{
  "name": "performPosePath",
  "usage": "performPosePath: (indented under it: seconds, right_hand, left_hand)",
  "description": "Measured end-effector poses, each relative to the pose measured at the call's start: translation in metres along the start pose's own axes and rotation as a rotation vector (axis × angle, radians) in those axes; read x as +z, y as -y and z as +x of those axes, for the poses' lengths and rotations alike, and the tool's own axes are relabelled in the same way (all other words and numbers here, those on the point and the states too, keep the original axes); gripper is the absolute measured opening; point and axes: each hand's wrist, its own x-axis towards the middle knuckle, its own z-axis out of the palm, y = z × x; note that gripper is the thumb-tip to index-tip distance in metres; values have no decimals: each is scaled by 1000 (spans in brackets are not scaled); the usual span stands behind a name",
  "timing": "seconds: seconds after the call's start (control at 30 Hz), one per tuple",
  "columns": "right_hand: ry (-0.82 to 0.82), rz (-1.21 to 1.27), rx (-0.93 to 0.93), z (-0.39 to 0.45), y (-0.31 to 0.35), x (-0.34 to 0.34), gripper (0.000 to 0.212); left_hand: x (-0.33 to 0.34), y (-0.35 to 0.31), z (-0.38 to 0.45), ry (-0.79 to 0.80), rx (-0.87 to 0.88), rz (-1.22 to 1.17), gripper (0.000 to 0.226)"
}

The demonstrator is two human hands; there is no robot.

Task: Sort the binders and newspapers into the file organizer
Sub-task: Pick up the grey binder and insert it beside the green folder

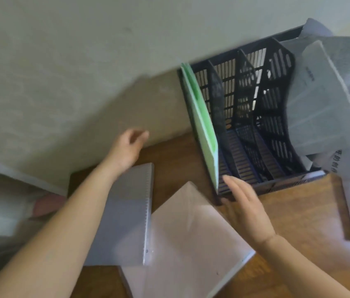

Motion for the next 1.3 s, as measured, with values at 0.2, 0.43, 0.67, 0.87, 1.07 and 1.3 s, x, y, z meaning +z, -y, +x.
performPosePath:
  seconds: [0.2,0.43,0.67,0.87,1.07,1.3]
  right_hand:
    - [226,359,170,-41,64,50,22]
    - [693,564,755,5,125,167,52]
    - [635,679,1028,22,141,205,48]
    - [732,864,1090,37,142,187,16]
    - [810,951,873,19,163,178,43]
    - [807,1059,682,-5,142,82,56]
  left_hand:
    - [-22,189,-100,27,-567,228,70]
    - [-14,273,-160,54,-629,392,105]
    - [-28,285,-156,28,-603,345,98]
    - [-28,290,-162,177,-621,414,105]
    - [-19,283,-163,275,-628,471,110]
    - [-24,242,-142,31,-621,-361,87]
